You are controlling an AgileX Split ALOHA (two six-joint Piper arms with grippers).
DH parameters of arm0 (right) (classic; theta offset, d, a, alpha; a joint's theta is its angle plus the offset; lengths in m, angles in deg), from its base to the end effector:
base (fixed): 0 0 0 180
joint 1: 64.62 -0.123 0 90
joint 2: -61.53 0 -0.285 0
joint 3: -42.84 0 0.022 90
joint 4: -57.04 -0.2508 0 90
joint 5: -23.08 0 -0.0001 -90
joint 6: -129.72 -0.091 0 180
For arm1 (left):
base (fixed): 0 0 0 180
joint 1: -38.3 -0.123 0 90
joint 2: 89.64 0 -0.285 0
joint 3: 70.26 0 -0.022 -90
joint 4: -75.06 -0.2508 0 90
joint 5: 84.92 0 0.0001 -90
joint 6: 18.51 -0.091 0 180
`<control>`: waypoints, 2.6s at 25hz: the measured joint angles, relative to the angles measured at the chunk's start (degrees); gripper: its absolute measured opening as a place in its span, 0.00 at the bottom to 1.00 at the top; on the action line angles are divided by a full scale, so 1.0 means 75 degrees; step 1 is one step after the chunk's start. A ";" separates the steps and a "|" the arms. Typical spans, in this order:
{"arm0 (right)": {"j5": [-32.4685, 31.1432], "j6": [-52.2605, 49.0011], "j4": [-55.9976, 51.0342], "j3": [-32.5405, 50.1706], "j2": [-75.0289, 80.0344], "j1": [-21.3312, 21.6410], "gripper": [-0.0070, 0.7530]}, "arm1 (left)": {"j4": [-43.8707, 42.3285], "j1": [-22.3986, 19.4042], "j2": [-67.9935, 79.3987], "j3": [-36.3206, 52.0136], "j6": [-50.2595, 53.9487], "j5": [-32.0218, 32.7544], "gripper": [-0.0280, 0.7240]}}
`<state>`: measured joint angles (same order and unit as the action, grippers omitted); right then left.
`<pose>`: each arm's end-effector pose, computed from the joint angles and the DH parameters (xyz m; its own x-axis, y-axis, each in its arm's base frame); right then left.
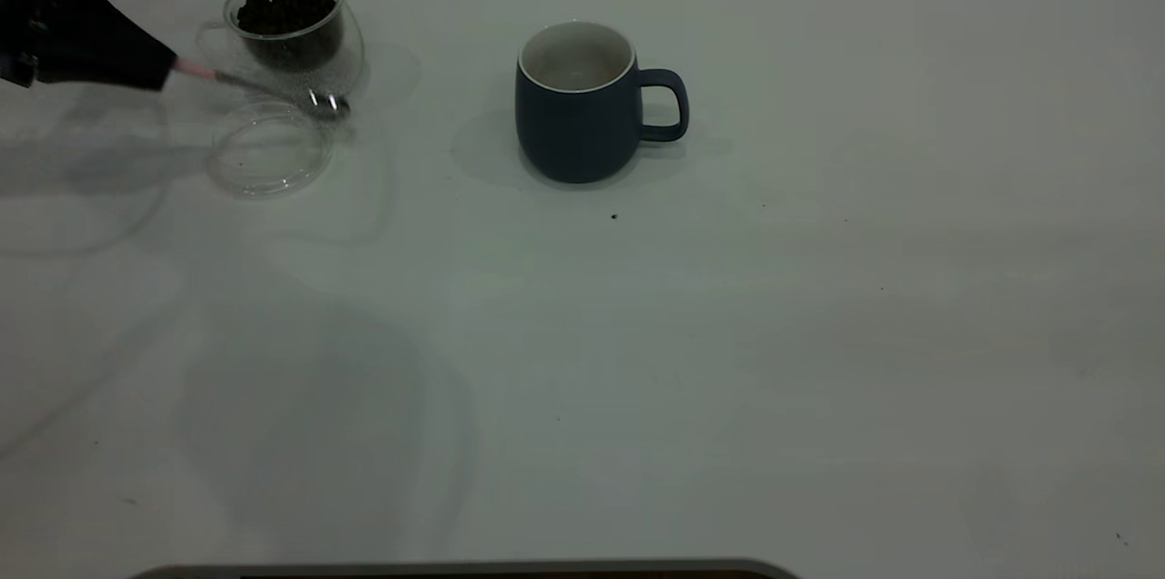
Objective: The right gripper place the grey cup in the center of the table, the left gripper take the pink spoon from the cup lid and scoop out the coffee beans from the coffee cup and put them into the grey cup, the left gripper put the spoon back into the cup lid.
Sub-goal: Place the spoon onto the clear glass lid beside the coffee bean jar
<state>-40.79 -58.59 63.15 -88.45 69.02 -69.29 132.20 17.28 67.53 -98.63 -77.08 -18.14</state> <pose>-0.0072 -0.0093 0.2727 -0.4949 0.0572 -0.8671 0.0501 0.9980 0.0373 0.4652 0.1035 0.0358 -0.9372 -0.0492 -0.3452 0.2182 0.6897 -0.6905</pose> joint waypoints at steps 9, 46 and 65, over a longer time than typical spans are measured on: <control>0.0000 0.0000 0.0000 0.0000 0.0000 0.0000 0.71 | -0.0297 -0.0266 -0.0165 0.0000 0.0381 0.0000 0.22; 0.0000 0.0000 0.0000 0.0000 0.0000 0.0000 0.71 | -0.0290 -0.0159 0.0654 0.0000 0.0778 0.0000 0.22; 0.0000 0.0000 0.0000 0.0000 0.0000 0.0000 0.71 | -0.0465 -0.0159 0.0668 0.0000 0.1239 -0.0008 0.81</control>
<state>-40.79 -58.59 63.15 -88.45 69.02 -69.29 128.71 16.08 72.54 -98.63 -67.79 -18.20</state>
